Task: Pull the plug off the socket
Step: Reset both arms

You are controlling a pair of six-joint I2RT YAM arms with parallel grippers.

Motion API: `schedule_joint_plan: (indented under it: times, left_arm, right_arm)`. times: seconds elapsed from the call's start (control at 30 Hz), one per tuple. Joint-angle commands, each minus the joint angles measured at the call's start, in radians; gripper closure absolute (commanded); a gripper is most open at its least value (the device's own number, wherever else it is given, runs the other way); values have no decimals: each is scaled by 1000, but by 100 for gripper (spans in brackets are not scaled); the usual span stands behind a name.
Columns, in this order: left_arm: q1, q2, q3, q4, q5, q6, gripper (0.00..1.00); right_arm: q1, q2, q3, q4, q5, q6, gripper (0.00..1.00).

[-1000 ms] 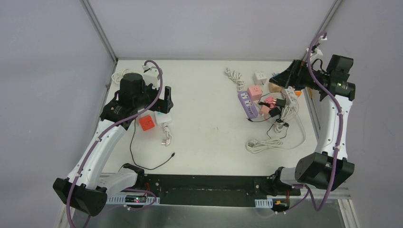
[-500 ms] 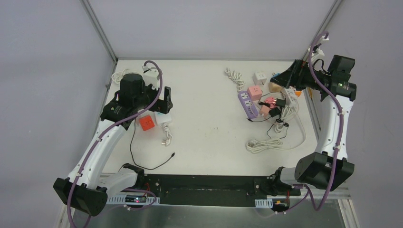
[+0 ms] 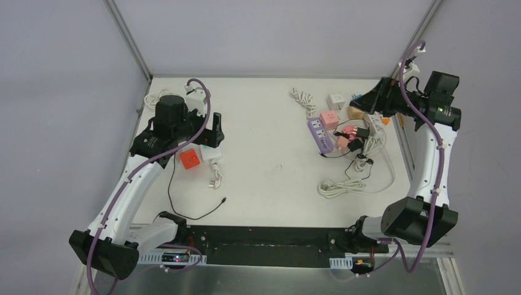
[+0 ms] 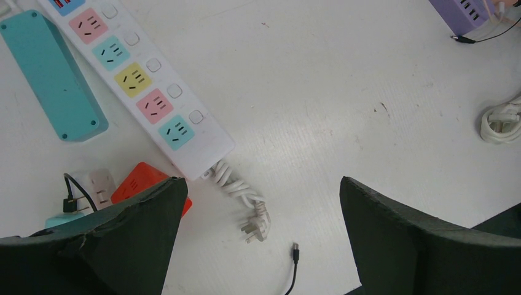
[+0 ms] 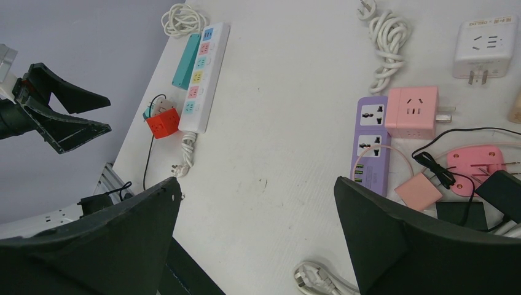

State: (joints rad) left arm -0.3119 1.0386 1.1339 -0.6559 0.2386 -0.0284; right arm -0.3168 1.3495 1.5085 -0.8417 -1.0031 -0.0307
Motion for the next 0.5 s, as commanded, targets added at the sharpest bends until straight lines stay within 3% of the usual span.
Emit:
schedule_joint_plan:
  times: [0.0, 0.47]
  left_arm:
    - [11, -10, -4, 39, 13, 19, 1]
    - [12, -15, -8, 38, 13, 19, 1]
  right_arm:
    - [-8, -26, 3, 39, -14, 11, 0]
    - [-8, -29, -10, 51, 26, 19, 0]
